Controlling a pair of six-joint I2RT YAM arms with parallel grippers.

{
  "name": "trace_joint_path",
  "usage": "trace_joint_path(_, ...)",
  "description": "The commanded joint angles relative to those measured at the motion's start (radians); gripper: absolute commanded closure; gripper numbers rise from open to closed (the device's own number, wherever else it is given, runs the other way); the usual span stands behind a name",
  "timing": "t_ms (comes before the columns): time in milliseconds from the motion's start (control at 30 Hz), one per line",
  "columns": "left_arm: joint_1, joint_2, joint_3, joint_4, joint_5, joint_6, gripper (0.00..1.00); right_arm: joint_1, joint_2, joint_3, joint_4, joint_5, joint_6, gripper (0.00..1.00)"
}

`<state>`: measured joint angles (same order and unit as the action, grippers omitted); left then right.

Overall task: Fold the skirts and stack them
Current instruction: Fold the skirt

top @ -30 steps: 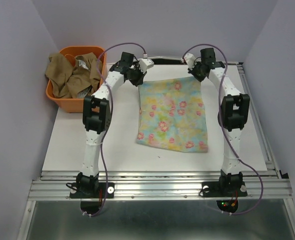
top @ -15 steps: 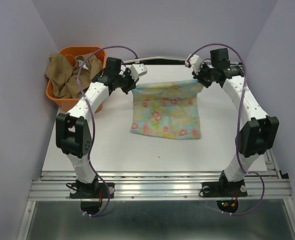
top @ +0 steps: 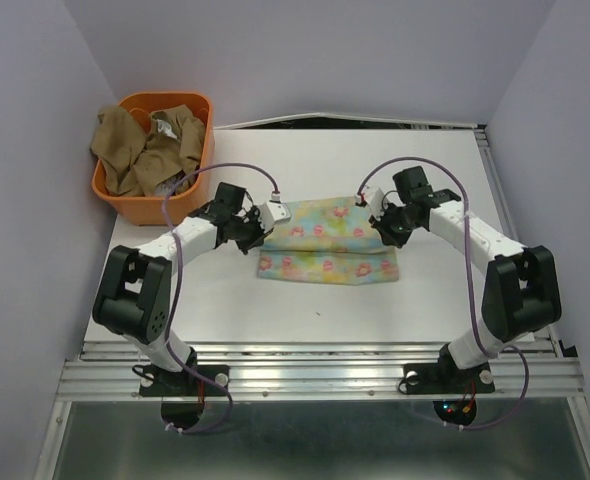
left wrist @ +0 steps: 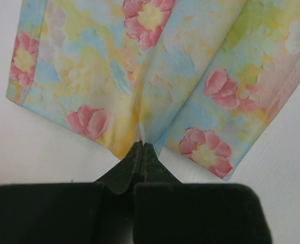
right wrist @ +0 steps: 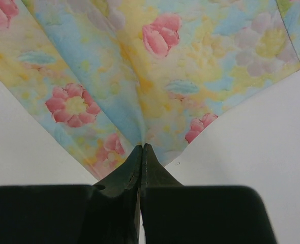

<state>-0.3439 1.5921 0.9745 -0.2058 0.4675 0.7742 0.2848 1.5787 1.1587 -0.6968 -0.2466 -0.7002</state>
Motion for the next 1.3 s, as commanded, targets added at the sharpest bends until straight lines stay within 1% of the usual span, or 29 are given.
trace_joint_path(0, -0.032, -0.063, -0.074, 0.123, -0.062, -0.047, 1.0, -0.003, -0.026, -0.033, 0.112, 0.059, 0.036, 0.99)
trace_joint_path(67, -0.05, -0.069, -0.083, 0.157, -0.079, -0.076, 1.0, -0.003, -0.019, -0.025, 0.123, 0.067, 0.039, 0.99)
trace_joint_path(167, -0.078, -0.087, -0.076, 0.166, -0.107, -0.125, 1.0, -0.003, -0.011, 0.016, 0.125, 0.081, 0.039, 0.99)
trace_joint_path(300, -0.096, -0.152, -0.054, 0.151, -0.142, -0.156, 1.0, -0.003, -0.029, 0.093, 0.083, 0.093, 0.021, 0.99)
trace_joint_path(433, -0.115, -0.211, -0.033, 0.092, -0.153, -0.161, 1.0, -0.003, -0.078, 0.095, 0.037, 0.075, 0.001, 0.99)
trace_joint_path(533, -0.141, -0.248, -0.033, 0.03, -0.152, -0.155, 1.0, -0.003, -0.134, 0.047, 0.011, 0.067, -0.021, 0.99)
trace_joint_path(600, -0.165, -0.274, -0.049, 0.002, -0.159, -0.153, 1.0, -0.003, -0.183, -0.02, 0.008, 0.069, -0.038, 0.99)
trace_joint_path(667, -0.208, -0.29, -0.092, -0.001, -0.179, -0.151, 1.0, -0.003, -0.219, -0.082, 0.02, 0.082, -0.068, 0.99)
trace_joint_path(700, -0.228, -0.294, -0.124, 0.003, -0.185, -0.157, 1.0, -0.003, -0.256, -0.152, 0.045, 0.095, -0.084, 0.99)
trace_joint_path(733, -0.236, -0.294, -0.141, 0.011, -0.188, -0.164, 1.0, -0.003, -0.272, -0.186, 0.058, 0.096, -0.087, 0.99)
trace_joint_path(867, -0.244, -0.242, -0.209, 0.071, -0.213, -0.164, 1.0, 0.008, -0.295, -0.301, 0.092, 0.07, -0.064, 0.99)
trace_joint_path(967, -0.244, -0.189, -0.235, 0.072, -0.184, -0.161, 1.0, 0.019, -0.293, -0.376, 0.124, 0.061, -0.059, 0.99)
trace_joint_path(1033, -0.248, -0.167, -0.243, 0.065, -0.165, -0.162, 1.0, 0.019, -0.286, -0.398, 0.141, 0.06, -0.055, 0.97)
trace_joint_path(1067, -0.25, -0.164, -0.243, 0.06, -0.167, -0.167, 1.0, 0.019, -0.275, -0.393, 0.134, 0.05, -0.05, 0.95)
trace_joint_path(1100, -0.251, -0.17, -0.243, 0.057, -0.17, -0.168, 1.0, 0.019, -0.275, -0.386, 0.105, 0.04, -0.044, 0.91)
trace_joint_path(1133, -0.251, -0.176, -0.24, 0.049, -0.176, -0.167, 0.92, 0.019, -0.276, -0.375, 0.083, 0.011, -0.029, 0.81)
trace_joint_path(1167, -0.251, -0.185, -0.235, 0.028, -0.179, -0.167, 0.84, 0.019, -0.29, -0.343, 0.065, -0.002, -0.018, 0.47)
trace_joint_path(1200, -0.25, -0.213, -0.228, 0.01, -0.181, -0.167, 0.76, 0.019, -0.301, -0.326, 0.031, -0.009, -0.009, 0.32)
trace_joint_path(1233, -0.25, -0.23, -0.206, -0.032, -0.165, -0.168, 0.61, 0.019, -0.31, -0.305, 0.016, -0.01, 0.016, 0.24)
trace_joint_path(1267, -0.25, -0.253, -0.197, -0.05, -0.158, -0.17, 0.54, 0.019, -0.319, -0.282, 0.002, -0.003, 0.031, 0.23)
